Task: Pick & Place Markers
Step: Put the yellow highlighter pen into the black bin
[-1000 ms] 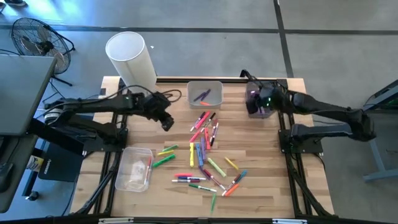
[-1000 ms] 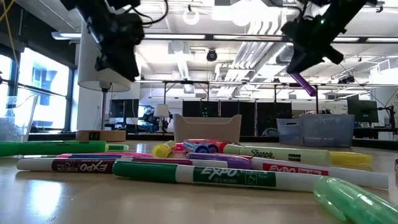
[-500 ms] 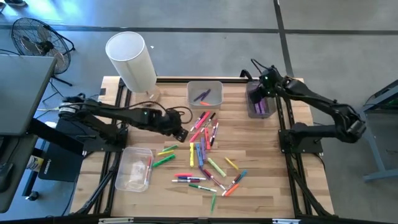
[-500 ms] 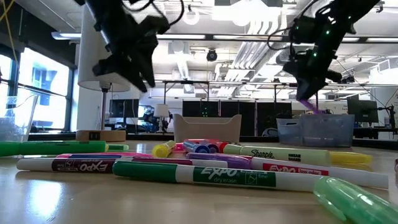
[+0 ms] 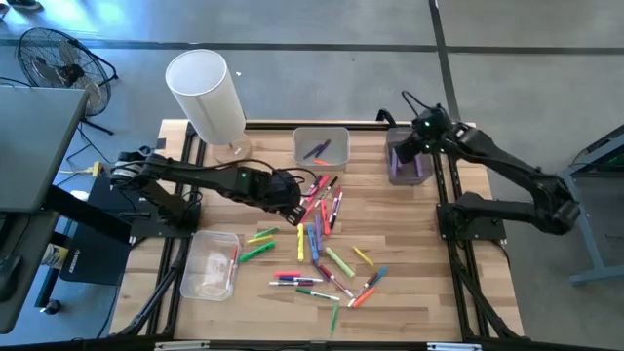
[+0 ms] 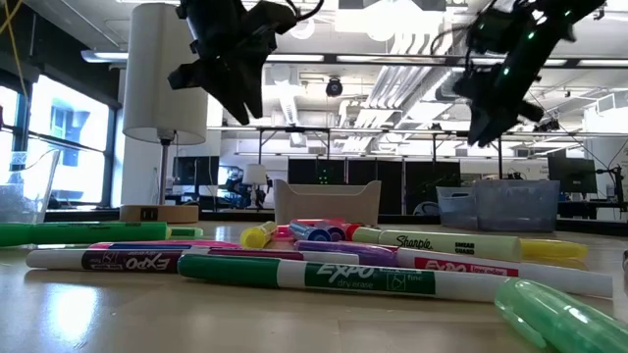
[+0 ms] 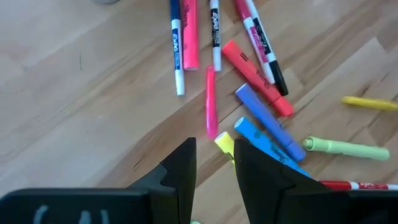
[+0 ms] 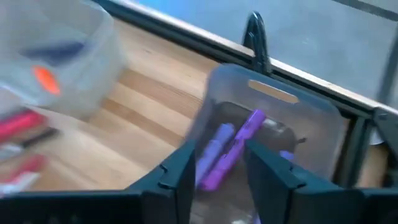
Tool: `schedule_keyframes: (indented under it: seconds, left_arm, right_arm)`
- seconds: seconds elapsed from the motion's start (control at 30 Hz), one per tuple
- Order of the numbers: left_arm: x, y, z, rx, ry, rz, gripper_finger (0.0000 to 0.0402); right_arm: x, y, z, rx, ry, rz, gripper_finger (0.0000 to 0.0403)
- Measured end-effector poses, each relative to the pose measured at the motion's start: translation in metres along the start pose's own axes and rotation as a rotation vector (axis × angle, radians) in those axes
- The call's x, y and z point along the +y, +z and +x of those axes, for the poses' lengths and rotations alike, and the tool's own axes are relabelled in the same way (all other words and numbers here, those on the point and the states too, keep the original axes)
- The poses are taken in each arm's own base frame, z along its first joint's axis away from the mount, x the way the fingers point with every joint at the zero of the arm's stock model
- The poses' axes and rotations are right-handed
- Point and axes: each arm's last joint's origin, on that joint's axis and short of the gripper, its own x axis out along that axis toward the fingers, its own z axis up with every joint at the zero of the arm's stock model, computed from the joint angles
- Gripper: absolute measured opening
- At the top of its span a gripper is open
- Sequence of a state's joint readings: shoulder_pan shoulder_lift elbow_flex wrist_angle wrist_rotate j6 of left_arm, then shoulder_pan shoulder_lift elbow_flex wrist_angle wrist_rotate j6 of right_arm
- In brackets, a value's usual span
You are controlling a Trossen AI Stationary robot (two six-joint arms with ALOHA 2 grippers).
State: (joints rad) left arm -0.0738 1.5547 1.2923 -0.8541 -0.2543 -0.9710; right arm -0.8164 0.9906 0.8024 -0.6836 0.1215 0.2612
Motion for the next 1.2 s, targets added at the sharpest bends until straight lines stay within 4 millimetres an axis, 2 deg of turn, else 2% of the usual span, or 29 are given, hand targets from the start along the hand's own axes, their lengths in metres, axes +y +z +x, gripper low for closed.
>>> schedule_keyframes:
  seconds: [0.2, 0.33, 0.4, 0.53, 0.73, 0.87, 1.1, 1.2]
  left_arm:
    - [0.000, 0.000, -0.001, 0.014, -0.003, 0.000, 0.0107]
    - [-0.001, -0.003, -0.001, 0.023, -0.002, -0.053, 0.0107]
    - [-0.004, -0.006, -0.003, 0.025, -0.009, -0.089, 0.0107]
    - [-0.019, -0.016, -0.006, 0.016, -0.027, -0.132, 0.0095]
    - [-0.050, -0.023, 0.017, 0.040, -0.010, -0.152, 0.0050]
    - [-0.060, -0.028, 0.032, 0.078, 0.058, -0.148, 0.0028]
    - [-0.063, -0.029, 0.038, 0.111, 0.075, -0.176, 0.0037]
    - [-0.063, -0.032, 0.047, 0.120, 0.104, -0.182, 0.0051]
  right_arm:
    - [0.014, -0.015, -0.040, -0.073, 0.148, 0.050, 0.0062]
    - [0.023, -0.029, -0.056, -0.074, 0.179, 0.036, 0.0015]
    - [0.026, -0.035, -0.061, -0.075, 0.177, 0.018, 0.0004]
    - [0.032, -0.043, -0.066, -0.065, 0.176, -0.020, 0.0016]
    - [0.039, -0.048, -0.068, -0.053, 0.213, -0.115, 0.0013]
    - [0.040, -0.050, -0.069, -0.048, 0.217, -0.176, 0.0002]
    - [0.039, -0.052, -0.069, -0.033, 0.208, -0.229, 0.0001]
    - [0.039, -0.053, -0.069, -0.029, 0.205, -0.244, 0.0002]
